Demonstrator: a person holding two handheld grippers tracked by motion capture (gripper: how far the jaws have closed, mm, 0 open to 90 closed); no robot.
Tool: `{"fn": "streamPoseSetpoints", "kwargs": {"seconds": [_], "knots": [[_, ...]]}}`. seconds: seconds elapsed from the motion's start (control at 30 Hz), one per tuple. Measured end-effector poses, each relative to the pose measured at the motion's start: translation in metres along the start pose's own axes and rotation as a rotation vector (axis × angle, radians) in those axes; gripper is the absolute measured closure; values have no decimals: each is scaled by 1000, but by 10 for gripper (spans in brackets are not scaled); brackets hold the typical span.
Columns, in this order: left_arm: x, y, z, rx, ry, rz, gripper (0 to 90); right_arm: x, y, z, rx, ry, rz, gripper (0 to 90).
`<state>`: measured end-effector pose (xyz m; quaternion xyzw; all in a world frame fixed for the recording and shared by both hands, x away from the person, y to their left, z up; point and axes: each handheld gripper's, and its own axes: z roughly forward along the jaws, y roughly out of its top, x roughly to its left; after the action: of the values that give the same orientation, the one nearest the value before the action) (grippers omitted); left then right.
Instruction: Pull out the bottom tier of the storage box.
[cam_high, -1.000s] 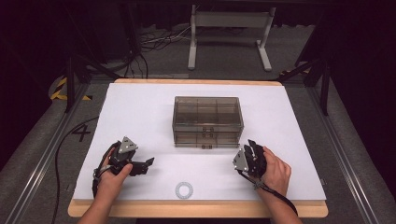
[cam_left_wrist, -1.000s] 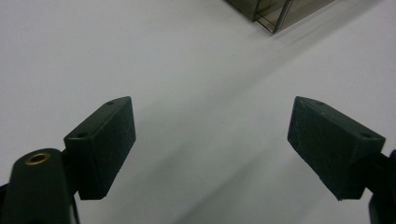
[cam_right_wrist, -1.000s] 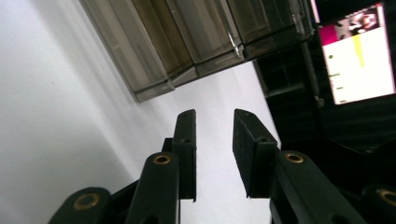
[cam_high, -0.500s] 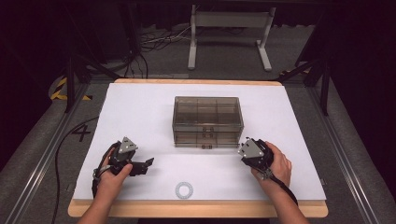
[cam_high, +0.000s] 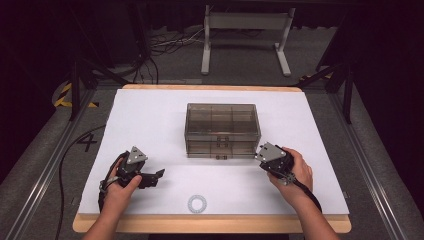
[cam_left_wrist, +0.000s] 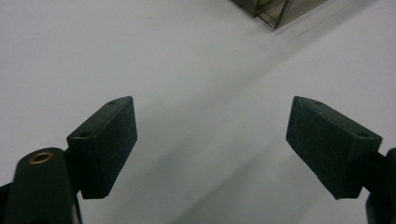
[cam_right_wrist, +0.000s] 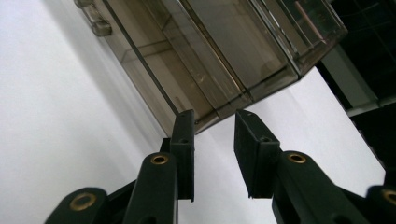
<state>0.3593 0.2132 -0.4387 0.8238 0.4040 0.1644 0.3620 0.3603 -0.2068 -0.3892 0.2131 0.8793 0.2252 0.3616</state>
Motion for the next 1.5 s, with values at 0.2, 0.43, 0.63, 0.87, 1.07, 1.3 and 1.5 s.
{"fn": "streamPoseSetpoints", "kwargs": {"seconds": [0.2, 0.43, 0.63, 0.87, 1.07, 1.3, 1.5], "knots": [[0, 1, 1, 4, -4, 7, 172, -5, 11, -2, 24, 75, -27, 696], [7, 2, 1, -5, 0, -9, 174, -6, 23, 0, 66, 136, -84, 695], [11, 1, 3, 3, 2, -19, 175, -8, 33, 1, 87, 174, -113, 698], [10, 1, 4, 8, -2, -8, 173, -10, 42, 1, 114, 208, -148, 698], [9, 0, 3, 3, 1, -10, 170, -10, 51, 7, 142, 244, -182, 695], [8, -1, 5, 12, 1, -6, 170, -14, 58, 15, 157, 281, -178, 697], [9, -3, 3, 0, 10, -9, 169, -15, 61, 22, 188, 304, -195, 695]]}}
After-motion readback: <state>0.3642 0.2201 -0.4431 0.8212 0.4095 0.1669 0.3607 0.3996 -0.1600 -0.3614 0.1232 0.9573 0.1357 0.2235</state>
